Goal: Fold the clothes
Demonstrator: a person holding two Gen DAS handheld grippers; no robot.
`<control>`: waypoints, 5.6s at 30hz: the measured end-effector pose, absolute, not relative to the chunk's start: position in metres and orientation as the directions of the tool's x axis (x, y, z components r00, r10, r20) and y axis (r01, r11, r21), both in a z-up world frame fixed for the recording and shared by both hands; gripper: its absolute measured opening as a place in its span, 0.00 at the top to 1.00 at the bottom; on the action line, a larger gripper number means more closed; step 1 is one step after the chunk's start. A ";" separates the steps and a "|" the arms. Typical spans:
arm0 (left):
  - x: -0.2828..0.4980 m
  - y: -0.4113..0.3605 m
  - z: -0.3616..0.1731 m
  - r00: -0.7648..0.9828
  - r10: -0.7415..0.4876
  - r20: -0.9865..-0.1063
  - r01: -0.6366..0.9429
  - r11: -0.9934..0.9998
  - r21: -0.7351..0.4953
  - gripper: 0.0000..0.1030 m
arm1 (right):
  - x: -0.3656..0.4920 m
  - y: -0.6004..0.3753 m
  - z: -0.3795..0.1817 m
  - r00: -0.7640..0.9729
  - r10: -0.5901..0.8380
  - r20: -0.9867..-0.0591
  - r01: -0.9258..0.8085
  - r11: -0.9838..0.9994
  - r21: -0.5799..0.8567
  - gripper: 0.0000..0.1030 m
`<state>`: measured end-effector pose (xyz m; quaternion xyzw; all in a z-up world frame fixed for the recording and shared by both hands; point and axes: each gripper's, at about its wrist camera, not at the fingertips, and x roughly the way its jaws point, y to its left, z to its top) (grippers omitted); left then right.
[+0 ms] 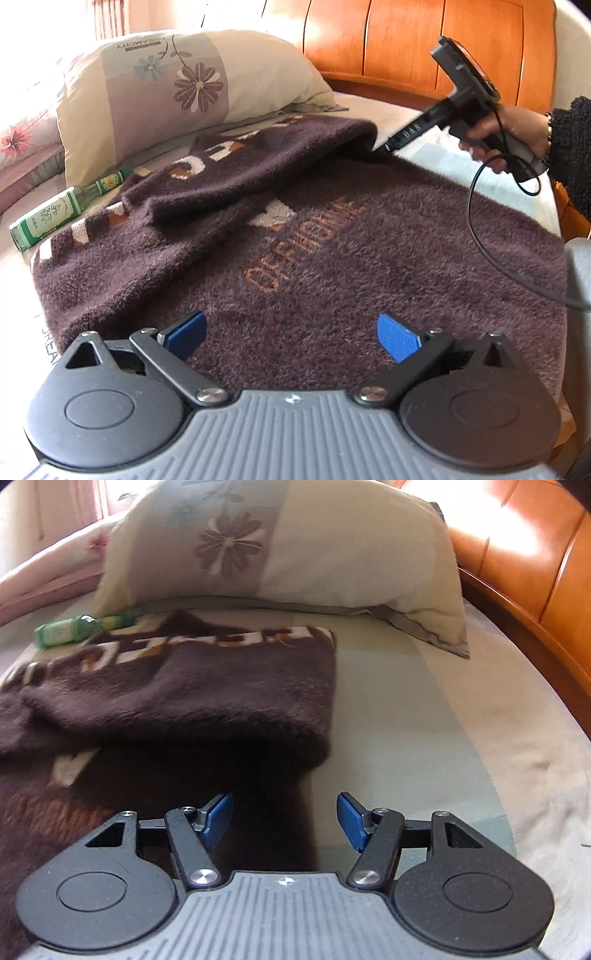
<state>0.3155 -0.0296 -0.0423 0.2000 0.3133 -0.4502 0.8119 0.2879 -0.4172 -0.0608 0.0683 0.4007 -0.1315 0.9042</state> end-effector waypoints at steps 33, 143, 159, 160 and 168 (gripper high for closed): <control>0.325 -0.021 -0.045 0.433 -0.571 -0.698 0.826 0.561 0.054 0.04 | 0.356 -0.376 -0.085 0.707 -0.230 -0.668 0.253 0.965 -0.064 0.40; 0.502 -0.348 -0.006 0.058 -0.695 -0.717 0.635 0.580 -0.511 0.06 | 0.298 -0.401 -0.071 0.809 0.055 -0.585 0.016 0.993 0.115 0.06; 0.548 -0.408 -0.062 0.085 -0.689 -0.720 0.566 0.628 -0.534 0.05 | 0.302 -0.402 -0.084 0.765 0.073 -0.640 0.013 0.992 0.129 0.01; 0.544 -0.408 -0.057 0.087 -0.683 -0.725 0.571 0.631 -0.526 0.05 | 0.301 -0.404 -0.083 0.771 0.080 -0.632 0.015 0.990 0.143 0.02; 0.539 -0.399 -0.026 0.064 -0.686 -0.725 0.623 0.595 -0.508 0.04 | 0.278 -0.398 -0.055 0.868 0.020 -0.496 0.026 0.996 0.085 0.04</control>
